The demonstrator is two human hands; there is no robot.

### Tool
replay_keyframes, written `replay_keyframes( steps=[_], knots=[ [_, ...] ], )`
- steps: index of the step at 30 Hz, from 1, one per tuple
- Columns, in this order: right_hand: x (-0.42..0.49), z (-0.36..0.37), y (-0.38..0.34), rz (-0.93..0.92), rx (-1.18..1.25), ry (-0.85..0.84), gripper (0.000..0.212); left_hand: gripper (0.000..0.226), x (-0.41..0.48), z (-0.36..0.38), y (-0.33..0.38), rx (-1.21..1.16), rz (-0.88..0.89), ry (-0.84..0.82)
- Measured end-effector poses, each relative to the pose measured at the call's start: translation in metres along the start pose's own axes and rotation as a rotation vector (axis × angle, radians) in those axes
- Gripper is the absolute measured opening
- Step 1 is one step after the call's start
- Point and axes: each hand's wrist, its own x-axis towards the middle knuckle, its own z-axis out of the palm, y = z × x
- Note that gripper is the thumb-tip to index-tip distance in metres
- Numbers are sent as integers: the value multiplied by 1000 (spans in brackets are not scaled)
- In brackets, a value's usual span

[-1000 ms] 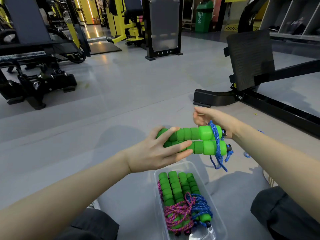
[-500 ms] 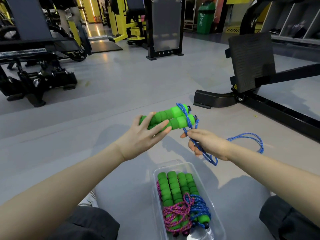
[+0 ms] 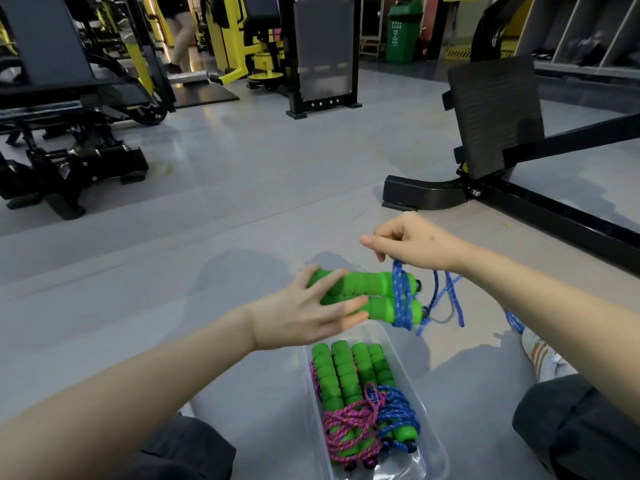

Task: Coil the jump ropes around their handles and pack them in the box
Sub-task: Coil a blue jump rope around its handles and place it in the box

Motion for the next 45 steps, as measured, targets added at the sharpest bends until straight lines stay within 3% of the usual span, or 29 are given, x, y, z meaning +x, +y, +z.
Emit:
replay_keyframes(
  steps=[5, 12, 15, 16, 17, 19, 21, 26, 35, 37, 40, 45],
  knots=[
    [2, -8, 14, 177, 398, -24, 42, 35, 24, -10, 4, -65, -46, 168],
    [-3, -3, 30, 445, 1254, -105, 30, 35, 35, -21, -15, -16, -81, 215],
    [-8, 6, 40, 671, 1076, 174, 41, 33, 38, -25, -25, 17, -157, 215],
    [-9, 9, 43, 603, 1136, 155, 36, 32, 37, -25, -29, 35, -191, 214],
    [-9, 14, 43, 456, 1255, 31, 25, 32, 36, -24, -32, 54, -218, 210],
    [-7, 26, 38, 292, 1328, -141, 27, 32, 32, -19, -35, 84, -242, 181],
    [-2, 41, 36, 365, 1269, -99, 39, 34, 24, -12, -35, 95, -255, 138],
    [1, 62, 22, 488, 1089, 53, 33, 38, 5, -4, -41, 134, -301, 9],
    [2, 30, -3, 429, 365, -291, 32, 49, -30, -1, -44, 155, -213, -210],
    [3, 18, -5, 356, 194, -224, 36, 52, -36, -2, -38, 135, -148, -236],
    [5, 12, -2, 153, 18, 23, 48, 45, -36, -1, -26, 98, -59, -208],
    [3, 9, 2, 49, 109, 62, 45, 35, -6, -5, 4, -21, 17, -39]
  ],
)
